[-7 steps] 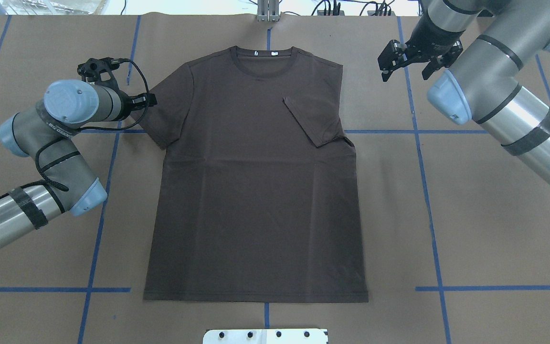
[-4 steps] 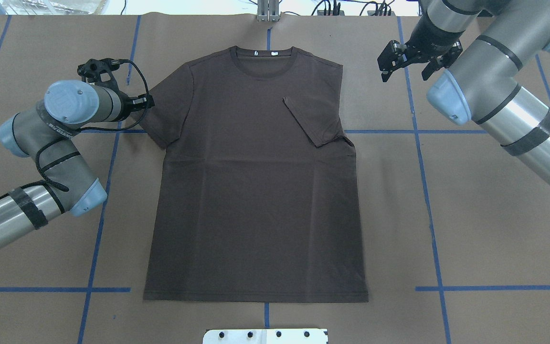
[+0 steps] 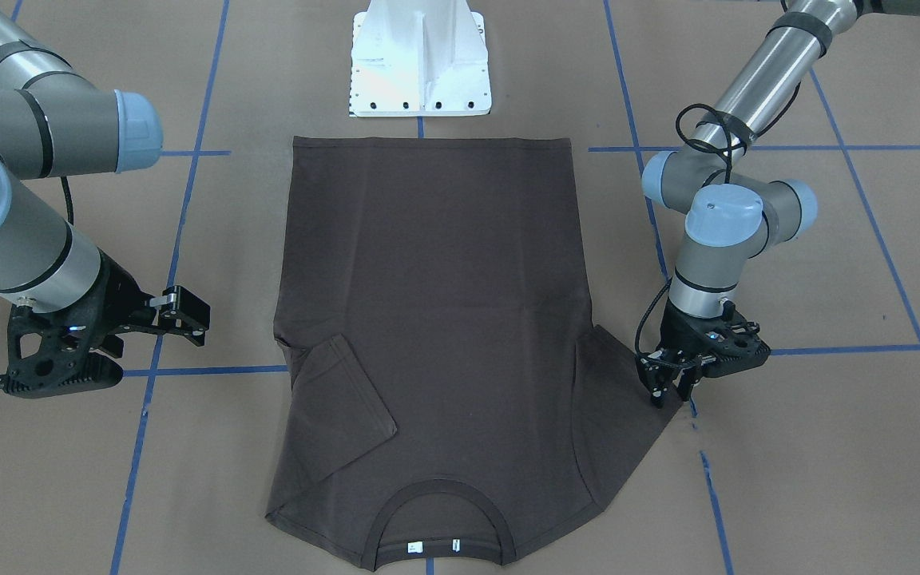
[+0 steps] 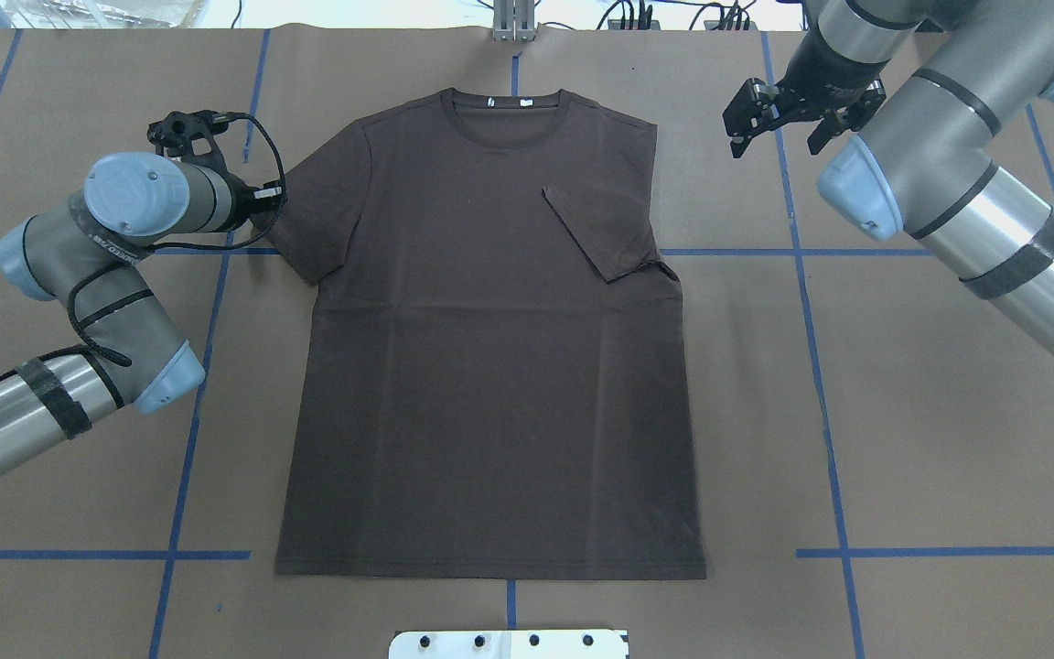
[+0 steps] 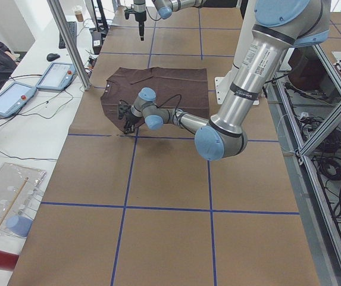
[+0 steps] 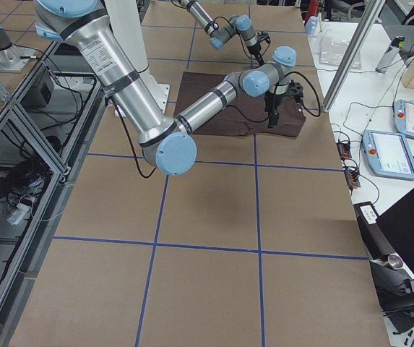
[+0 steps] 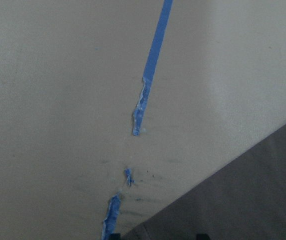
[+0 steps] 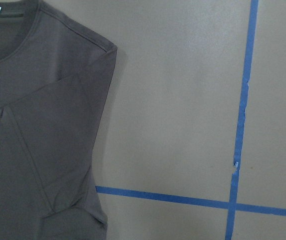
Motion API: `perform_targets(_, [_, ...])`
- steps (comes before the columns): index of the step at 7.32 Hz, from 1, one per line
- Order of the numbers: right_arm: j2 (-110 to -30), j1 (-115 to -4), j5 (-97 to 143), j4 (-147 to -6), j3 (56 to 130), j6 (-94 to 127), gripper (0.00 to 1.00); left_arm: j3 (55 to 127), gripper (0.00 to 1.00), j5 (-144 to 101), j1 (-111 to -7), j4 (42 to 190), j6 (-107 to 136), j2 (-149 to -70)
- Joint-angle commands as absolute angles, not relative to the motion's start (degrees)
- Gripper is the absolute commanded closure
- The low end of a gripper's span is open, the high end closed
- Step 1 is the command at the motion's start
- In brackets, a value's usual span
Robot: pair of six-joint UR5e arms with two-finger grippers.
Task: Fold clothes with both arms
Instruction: 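Grasp the sleeve with the left gripper and fold it inward over the chest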
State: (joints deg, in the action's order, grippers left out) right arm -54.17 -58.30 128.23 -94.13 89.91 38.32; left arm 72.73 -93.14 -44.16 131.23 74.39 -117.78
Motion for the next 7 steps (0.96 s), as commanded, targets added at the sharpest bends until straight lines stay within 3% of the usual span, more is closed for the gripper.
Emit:
perform_targets(1, [-54.3, -58.3, 128.2, -94.0, 89.9, 38.3, 0.0, 73.2, 1.0, -93.3, -44.2, 131.1, 74.4, -117.9])
perform_targets(3, [-54.7, -58.3, 128.2, -94.0, 90.0, 38.3, 0.0, 76.1, 1.0, -93.7, -44.2, 126.3, 74.4, -119.5])
perform_targets(5, [-55.2, -58.3, 128.2, -94.0, 90.4, 38.3, 0.0, 79.1, 1.0, -94.0, -44.6, 112.8, 74.6, -127.6])
perform_targets(7, [-55.8, -58.3, 128.2, -93.9, 90.4, 38.2, 0.0, 75.5, 1.0, -94.4, -44.3, 110.3, 82.1, -135.5])
